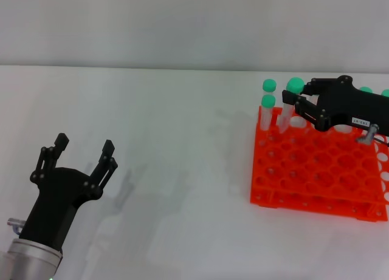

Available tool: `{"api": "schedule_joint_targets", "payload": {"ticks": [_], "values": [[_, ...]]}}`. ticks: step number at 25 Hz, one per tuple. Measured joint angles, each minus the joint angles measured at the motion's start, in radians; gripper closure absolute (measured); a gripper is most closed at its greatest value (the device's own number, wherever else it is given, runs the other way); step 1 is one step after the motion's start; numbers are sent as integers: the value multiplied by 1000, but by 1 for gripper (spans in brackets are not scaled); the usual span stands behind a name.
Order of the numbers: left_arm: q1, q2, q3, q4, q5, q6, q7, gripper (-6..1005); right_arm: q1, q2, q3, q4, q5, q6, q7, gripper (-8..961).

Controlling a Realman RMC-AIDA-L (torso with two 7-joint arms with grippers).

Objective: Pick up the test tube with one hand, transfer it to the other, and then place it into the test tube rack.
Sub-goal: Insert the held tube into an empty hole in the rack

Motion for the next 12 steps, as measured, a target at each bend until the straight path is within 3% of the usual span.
{"api": "schedule_joint_targets", "payload": {"ticks": [12], "values": [[-1, 0, 11, 0, 6, 1, -28, 134, -2, 0, -2, 1, 9, -40, -9, 720]]}}
